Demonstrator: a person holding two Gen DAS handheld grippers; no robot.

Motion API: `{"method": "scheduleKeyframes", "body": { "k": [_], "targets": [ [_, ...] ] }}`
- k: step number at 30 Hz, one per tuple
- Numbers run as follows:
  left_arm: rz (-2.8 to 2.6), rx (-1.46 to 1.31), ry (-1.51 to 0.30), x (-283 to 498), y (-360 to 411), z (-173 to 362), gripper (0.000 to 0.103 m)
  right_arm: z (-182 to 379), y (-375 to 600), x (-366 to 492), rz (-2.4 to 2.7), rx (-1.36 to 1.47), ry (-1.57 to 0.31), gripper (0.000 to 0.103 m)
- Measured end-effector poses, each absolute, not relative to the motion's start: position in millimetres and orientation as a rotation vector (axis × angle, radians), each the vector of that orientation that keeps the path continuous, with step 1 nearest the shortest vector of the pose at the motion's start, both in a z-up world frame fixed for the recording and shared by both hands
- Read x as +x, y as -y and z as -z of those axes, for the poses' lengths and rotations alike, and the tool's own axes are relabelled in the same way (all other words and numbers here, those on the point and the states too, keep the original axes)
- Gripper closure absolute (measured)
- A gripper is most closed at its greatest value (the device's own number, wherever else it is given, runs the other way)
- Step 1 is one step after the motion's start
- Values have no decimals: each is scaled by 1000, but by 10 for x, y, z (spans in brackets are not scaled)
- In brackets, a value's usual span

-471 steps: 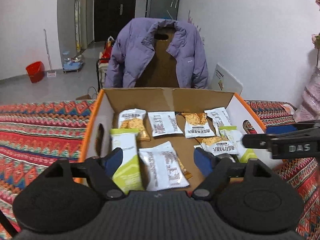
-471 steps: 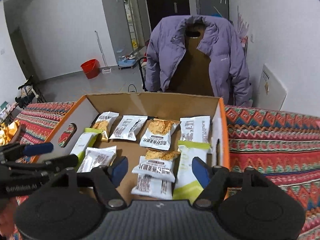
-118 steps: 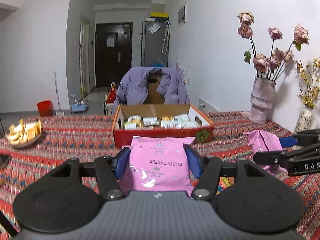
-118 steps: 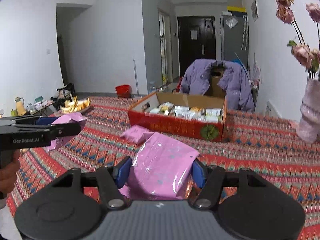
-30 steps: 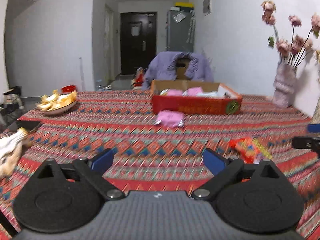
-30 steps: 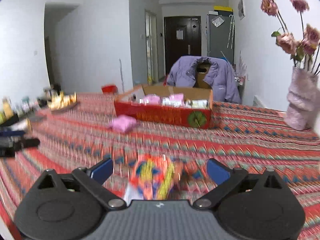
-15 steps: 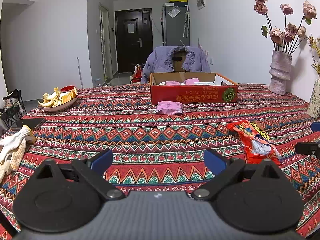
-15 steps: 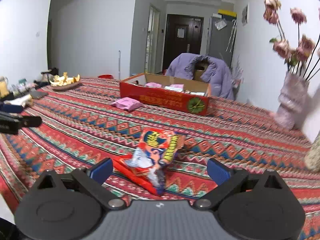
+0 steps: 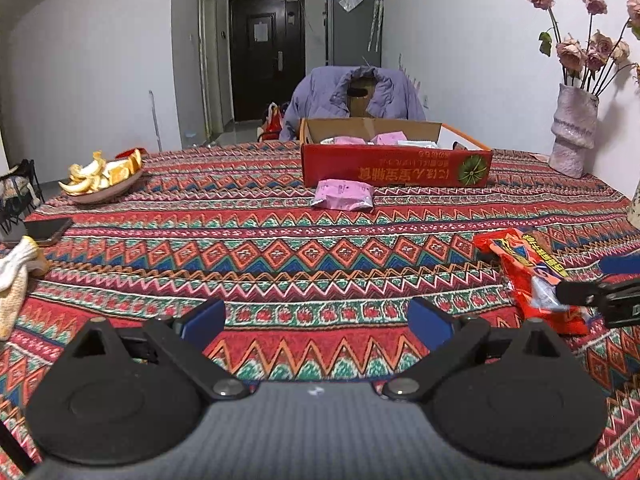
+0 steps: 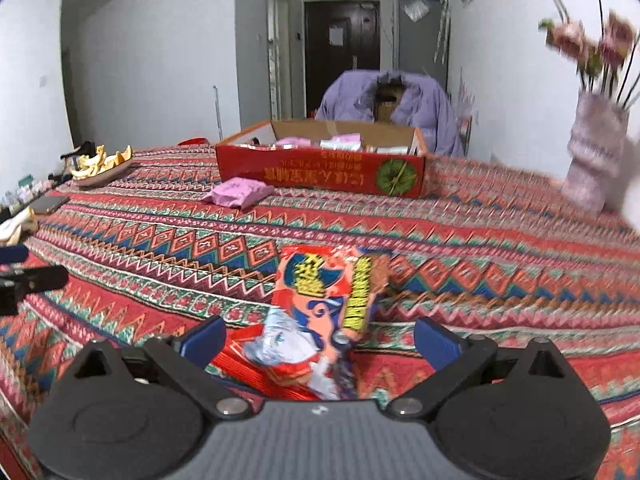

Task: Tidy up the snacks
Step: 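Grasp the last pink packet with the left tool while the right tool grasps the red-and-blue candy bag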

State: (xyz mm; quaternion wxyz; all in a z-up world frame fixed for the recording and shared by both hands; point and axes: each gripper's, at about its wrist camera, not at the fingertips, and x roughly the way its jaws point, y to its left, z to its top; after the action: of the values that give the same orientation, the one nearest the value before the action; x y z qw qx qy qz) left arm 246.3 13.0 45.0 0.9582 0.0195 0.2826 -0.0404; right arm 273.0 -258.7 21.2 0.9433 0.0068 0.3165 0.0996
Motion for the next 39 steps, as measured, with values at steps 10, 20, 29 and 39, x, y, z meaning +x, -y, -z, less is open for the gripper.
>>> {"method": "scheduleKeyframes", "body": {
  "k": [10,20,29,39],
  "targets": [
    [119,34,-584,3170,-88,-347,4,36,2418,3169,-145,40,-677,31],
    [151,62,-629,4615,204,-207,4,-42,2615,3757,-175,50,-673,47],
    [177,41,-681,5344,410,145,4,-120,2727,4355,-200,63,-638,47],
    [143,70,-682,5423,449,139,25,-65,2725,4497,-244,91,-629,47]
  ]
}}
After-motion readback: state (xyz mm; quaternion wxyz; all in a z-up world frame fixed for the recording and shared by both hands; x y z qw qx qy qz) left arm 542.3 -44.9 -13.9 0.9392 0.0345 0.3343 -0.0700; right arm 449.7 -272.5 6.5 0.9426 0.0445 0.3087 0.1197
